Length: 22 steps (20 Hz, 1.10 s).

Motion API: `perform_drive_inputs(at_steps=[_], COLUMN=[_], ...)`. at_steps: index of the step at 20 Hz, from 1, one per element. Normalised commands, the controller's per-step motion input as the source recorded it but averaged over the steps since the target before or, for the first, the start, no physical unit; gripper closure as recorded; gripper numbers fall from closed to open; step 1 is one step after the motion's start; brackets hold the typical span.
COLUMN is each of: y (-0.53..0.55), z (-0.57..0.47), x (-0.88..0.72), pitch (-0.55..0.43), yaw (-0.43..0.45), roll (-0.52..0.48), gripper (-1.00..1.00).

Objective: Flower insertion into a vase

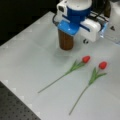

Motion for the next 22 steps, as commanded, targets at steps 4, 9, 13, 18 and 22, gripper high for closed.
perform_drive_inputs(at_steps=[4, 9, 13, 18, 22], y=[-0.05, -0.11, -0.05, -0.01, -0.08], z=[-0.13, -0.3, -0.45, -0.5, -0.33], x=[0.13, 0.21, 0.26, 0.37, 0.39], pitch=[0.011, 0.01, 0.001, -0.035, -0.055], yaw=[0.144, -0.032, 0.037, 0.102, 0.085], roll=[-0.092, -0.045, 0.013, 0.078, 0.006], gripper=[-1.0, -1.0, -1.0, -1.0, -1.0])
